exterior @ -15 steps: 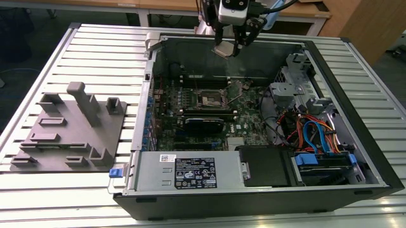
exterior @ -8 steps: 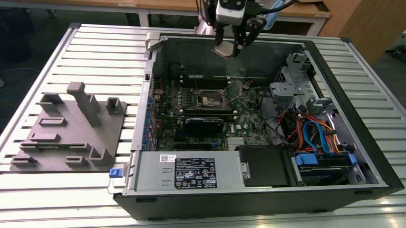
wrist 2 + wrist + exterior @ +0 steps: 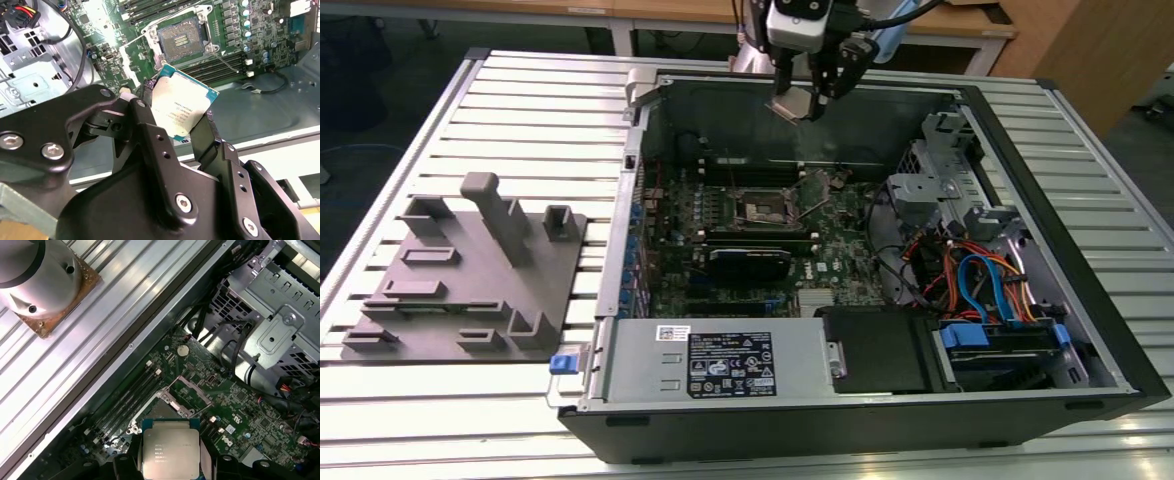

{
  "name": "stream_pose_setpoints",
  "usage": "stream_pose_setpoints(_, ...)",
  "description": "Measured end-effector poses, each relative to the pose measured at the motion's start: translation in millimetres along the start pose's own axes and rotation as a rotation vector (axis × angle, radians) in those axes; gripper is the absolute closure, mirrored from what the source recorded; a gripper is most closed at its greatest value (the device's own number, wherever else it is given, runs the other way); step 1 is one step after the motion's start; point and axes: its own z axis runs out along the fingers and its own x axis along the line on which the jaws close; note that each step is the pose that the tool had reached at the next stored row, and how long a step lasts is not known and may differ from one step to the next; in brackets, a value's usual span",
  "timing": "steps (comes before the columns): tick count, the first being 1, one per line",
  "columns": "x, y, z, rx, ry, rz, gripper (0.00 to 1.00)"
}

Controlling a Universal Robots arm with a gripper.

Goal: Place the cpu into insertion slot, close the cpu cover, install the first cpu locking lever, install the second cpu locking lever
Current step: 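Place the cpu into insertion slot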

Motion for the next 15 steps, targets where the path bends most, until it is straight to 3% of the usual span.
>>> stream_pose_setpoints(7, 0.0, 0.0, 0.2, 0.0034, 0.0000, 0.023, 0.46)
stream_pose_setpoints(15, 0.0, 0.0, 0.3, 0.0045, 0.0010, 0.024, 0.46)
